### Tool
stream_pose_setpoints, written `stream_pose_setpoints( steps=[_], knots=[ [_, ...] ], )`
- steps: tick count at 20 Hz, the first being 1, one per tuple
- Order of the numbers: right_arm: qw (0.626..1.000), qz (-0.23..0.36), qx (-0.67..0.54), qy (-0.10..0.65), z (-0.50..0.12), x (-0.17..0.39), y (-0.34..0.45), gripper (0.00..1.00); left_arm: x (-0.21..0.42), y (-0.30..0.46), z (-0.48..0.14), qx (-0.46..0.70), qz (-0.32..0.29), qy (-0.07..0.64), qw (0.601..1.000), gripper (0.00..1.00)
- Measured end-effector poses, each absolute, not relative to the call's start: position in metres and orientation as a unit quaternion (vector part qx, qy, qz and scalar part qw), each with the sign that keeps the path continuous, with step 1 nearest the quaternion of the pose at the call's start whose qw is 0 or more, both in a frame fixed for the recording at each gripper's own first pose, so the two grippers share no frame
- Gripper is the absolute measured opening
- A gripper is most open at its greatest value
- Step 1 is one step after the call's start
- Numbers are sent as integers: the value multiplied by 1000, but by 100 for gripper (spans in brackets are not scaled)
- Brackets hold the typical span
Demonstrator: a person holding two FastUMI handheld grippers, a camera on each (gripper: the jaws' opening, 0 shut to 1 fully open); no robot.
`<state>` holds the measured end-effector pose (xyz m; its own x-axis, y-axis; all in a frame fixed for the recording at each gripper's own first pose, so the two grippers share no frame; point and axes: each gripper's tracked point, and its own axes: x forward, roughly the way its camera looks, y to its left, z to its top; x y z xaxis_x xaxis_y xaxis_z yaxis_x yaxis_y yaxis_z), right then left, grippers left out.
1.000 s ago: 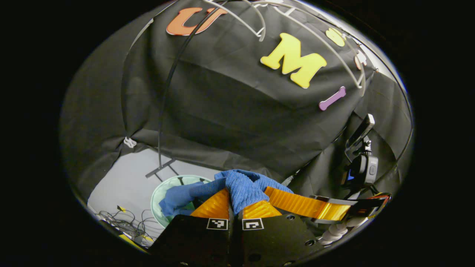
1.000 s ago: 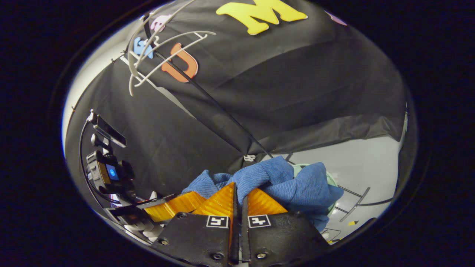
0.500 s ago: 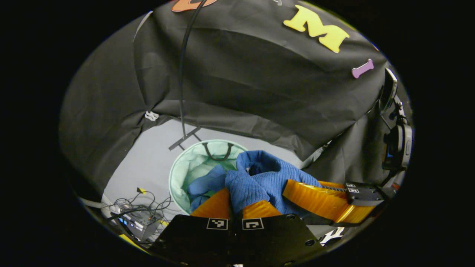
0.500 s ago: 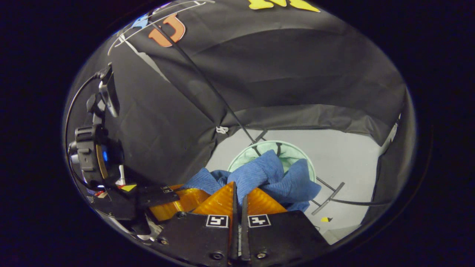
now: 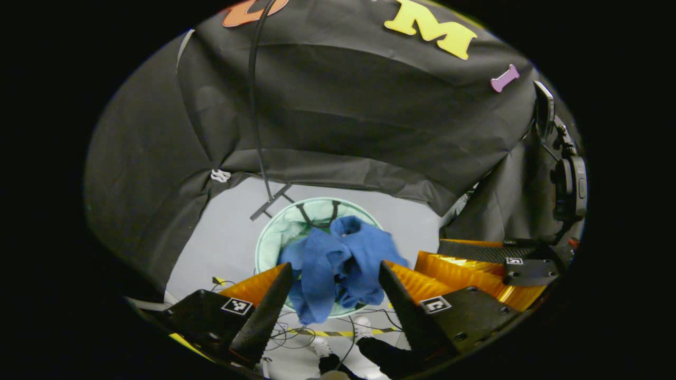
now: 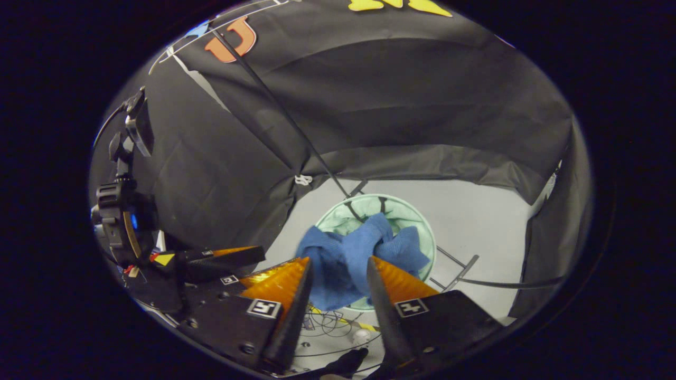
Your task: Grasp the clothes on the hanger with both hands and then place them into the laundry hamper below.
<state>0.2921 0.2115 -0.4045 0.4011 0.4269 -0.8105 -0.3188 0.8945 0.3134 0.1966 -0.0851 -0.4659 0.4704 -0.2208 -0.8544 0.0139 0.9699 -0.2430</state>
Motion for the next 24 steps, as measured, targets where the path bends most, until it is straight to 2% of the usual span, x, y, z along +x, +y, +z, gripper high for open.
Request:
stream_pose_setpoints(
  steps=[1, 3, 8, 11, 12, 17, 20, 22, 24],
  knots=[
    [839, 220, 46, 495, -406, 291, 208, 82, 199, -82, -463, -96, -63, 508, 854, 97],
    [849, 207, 43, 484, -406, 296, 204, 92, 194, -79, -465, -91, -58, 504, 857, 100],
    [865, 209, 43, 455, -394, 300, 210, 92, 196, -76, -443, -74, -52, 486, 869, 97],
    [882, 216, 37, 417, -371, 298, 213, 92, 201, -70, -415, -68, -40, 449, 890, 97],
    [890, 217, 35, 400, -357, 297, 212, 93, 201, -66, -401, -69, -39, 432, 899, 100],
    [922, 214, 54, 318, -265, 272, 208, 92, 203, -53, -312, -55, -34, 335, 940, 97],
    [943, 206, 49, 257, -214, 251, 203, 93, 184, -39, -262, -49, -34, 283, 957, 97],
    [952, 201, 48, 226, -187, 231, 201, 97, 171, -30, -230, -46, -35, 252, 966, 96],
    [960, 191, 43, 199, -167, 208, 197, 98, 159, -25, -202, -44, -34, 230, 972, 100]
  ],
)
